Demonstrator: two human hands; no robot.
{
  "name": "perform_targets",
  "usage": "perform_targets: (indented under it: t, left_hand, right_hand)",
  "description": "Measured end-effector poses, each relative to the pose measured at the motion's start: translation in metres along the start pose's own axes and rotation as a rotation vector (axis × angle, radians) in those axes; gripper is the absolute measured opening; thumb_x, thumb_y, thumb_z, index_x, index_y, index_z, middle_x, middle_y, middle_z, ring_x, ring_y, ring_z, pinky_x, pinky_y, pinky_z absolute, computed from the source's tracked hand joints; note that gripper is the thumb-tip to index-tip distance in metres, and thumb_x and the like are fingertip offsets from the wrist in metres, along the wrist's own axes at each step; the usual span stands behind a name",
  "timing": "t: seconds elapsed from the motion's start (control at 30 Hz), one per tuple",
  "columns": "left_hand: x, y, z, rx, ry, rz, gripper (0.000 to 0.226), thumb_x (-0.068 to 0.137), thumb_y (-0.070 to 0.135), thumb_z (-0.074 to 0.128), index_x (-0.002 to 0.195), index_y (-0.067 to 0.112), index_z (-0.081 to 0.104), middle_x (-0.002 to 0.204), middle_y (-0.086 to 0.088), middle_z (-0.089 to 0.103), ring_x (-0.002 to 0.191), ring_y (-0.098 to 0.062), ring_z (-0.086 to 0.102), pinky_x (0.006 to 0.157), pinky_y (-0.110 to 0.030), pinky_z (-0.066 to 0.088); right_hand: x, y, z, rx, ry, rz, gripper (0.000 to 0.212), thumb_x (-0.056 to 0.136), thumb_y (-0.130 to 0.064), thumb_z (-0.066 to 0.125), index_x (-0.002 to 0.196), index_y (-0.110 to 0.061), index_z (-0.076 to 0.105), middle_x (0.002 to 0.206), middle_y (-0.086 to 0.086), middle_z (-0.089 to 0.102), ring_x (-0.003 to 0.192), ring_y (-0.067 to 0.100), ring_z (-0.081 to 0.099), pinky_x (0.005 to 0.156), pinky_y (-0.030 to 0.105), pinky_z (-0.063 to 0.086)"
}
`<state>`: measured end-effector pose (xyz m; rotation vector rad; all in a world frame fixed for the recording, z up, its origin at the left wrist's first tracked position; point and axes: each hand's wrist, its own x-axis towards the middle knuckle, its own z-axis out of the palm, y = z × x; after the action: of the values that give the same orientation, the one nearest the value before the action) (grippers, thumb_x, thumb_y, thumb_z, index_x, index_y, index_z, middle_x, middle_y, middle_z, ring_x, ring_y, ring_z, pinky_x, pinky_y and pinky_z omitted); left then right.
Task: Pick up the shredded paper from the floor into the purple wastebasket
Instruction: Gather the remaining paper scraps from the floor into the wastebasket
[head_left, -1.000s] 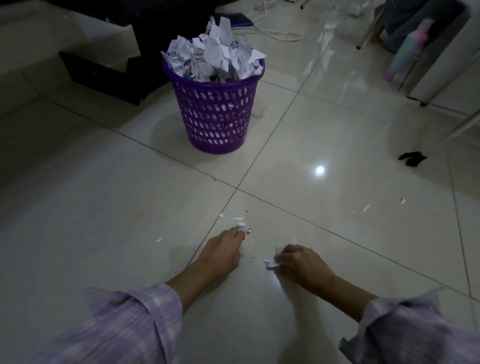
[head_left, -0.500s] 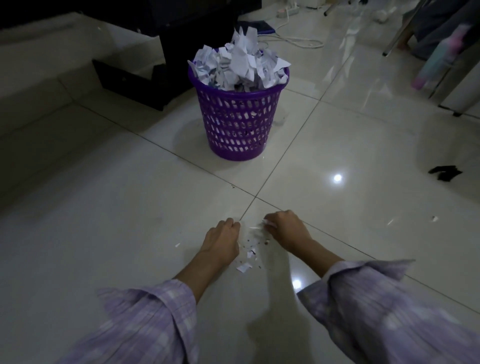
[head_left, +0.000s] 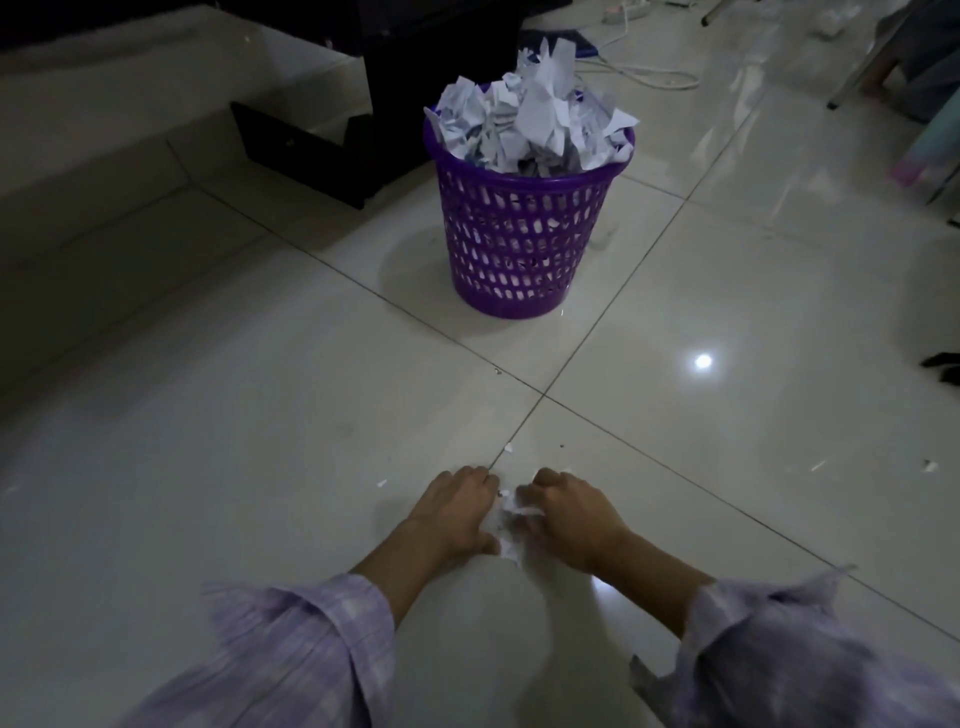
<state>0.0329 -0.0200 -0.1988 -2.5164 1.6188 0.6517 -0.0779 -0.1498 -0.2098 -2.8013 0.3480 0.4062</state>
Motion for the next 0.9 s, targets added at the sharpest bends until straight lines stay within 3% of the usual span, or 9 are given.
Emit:
perform_targets:
  t: [0.07,0.17,0.37,0.47,0.57,0.63,0.7,0.8,0.9]
  left_hand:
    - [-0.001,-0.001,0.000,0.009,0.001,-0.007,0.057,0.081,0.047,0.064,0.120,0.011,0.045,0.128,-0.009,0.046,0.120,-0.026,0.042,0.094,-0.035,0.033]
    - [-0.001,0.000,0.000,0.012,0.000,-0.016,0.056,0.082,0.046,0.065,0.121,0.011,0.045,0.129,-0.009,0.046,0.121,-0.026,0.042,0.095,-0.034,0.034]
    - [0.001,0.000,-0.004,0.059,-0.008,-0.018,0.054,0.084,0.040,0.064,0.123,0.009,0.044,0.131,-0.010,0.045,0.123,-0.026,0.042,0.096,-0.035,0.033]
    - [0.003,-0.001,-0.006,0.101,-0.001,-0.012,0.053,0.086,0.038,0.062,0.126,0.009,0.043,0.132,-0.010,0.044,0.123,-0.027,0.042,0.096,-0.035,0.034]
    - [0.007,-0.001,-0.008,0.114,0.013,-0.008,0.050,0.089,0.038,0.057,0.128,0.009,0.043,0.133,-0.010,0.044,0.124,-0.027,0.042,0.097,-0.036,0.034]
    - [0.009,0.000,-0.012,0.128,0.029,-0.002,0.047,0.092,0.033,0.053,0.130,0.008,0.042,0.135,-0.011,0.043,0.124,-0.028,0.042,0.097,-0.036,0.034]
    - [0.013,0.000,-0.019,0.127,0.049,0.008,0.045,0.094,0.027,0.051,0.132,0.007,0.041,0.135,-0.012,0.043,0.123,-0.028,0.043,0.097,-0.036,0.035]
    - [0.019,-0.001,-0.032,0.091,0.086,0.005,0.039,0.094,0.023,0.050,0.130,0.008,0.043,0.132,-0.012,0.044,0.121,-0.028,0.045,0.095,-0.035,0.036]
    - [0.026,-0.002,-0.047,0.058,0.137,-0.004,0.034,0.094,0.021,0.047,0.125,0.007,0.046,0.129,-0.012,0.047,0.118,-0.028,0.047,0.093,-0.036,0.038]
  right_hand:
    - [-0.010,-0.008,0.002,-0.017,-0.045,0.011,0.056,0.090,-0.056,0.047,0.132,-0.018,0.049,0.132,0.004,0.045,0.122,0.026,0.044,0.089,0.037,0.046]
    - [-0.014,-0.014,0.009,-0.045,-0.062,0.034,0.070,0.084,-0.062,0.055,0.136,-0.017,0.043,0.138,0.003,0.039,0.126,0.025,0.037,0.091,0.037,0.046]
    - [-0.009,-0.010,0.019,-0.023,0.055,-0.009,0.032,0.096,-0.026,0.048,0.125,-0.018,0.057,0.128,0.007,0.051,0.116,0.029,0.048,0.087,0.036,0.048]
    - [-0.004,-0.005,0.017,0.029,0.111,-0.058,0.029,0.092,-0.015,0.046,0.111,-0.017,0.068,0.117,0.008,0.061,0.108,0.031,0.054,0.080,0.036,0.049]
    - [0.003,0.000,0.012,0.043,0.083,-0.052,0.032,0.089,-0.011,0.049,0.113,-0.017,0.069,0.114,0.007,0.065,0.103,0.029,0.059,0.083,0.035,0.048]
    - [0.007,0.001,0.008,0.075,0.067,-0.007,0.026,0.087,-0.011,0.052,0.105,-0.015,0.069,0.104,0.009,0.067,0.096,0.028,0.062,0.080,0.033,0.046]
    - [0.012,0.004,0.005,0.187,0.082,0.088,0.013,0.084,-0.010,0.052,0.077,-0.013,0.063,0.083,0.010,0.066,0.083,0.030,0.061,0.067,0.031,0.040]
    - [0.016,0.013,-0.005,0.360,0.088,0.251,0.035,0.082,-0.013,0.059,0.054,-0.018,0.038,0.059,0.003,0.051,0.068,0.024,0.051,0.062,0.028,0.028]
    - [0.015,0.026,-0.023,0.628,0.051,0.409,0.016,0.078,-0.017,0.070,0.066,-0.007,0.063,0.072,0.010,0.068,0.067,0.018,0.061,0.067,0.027,0.047]
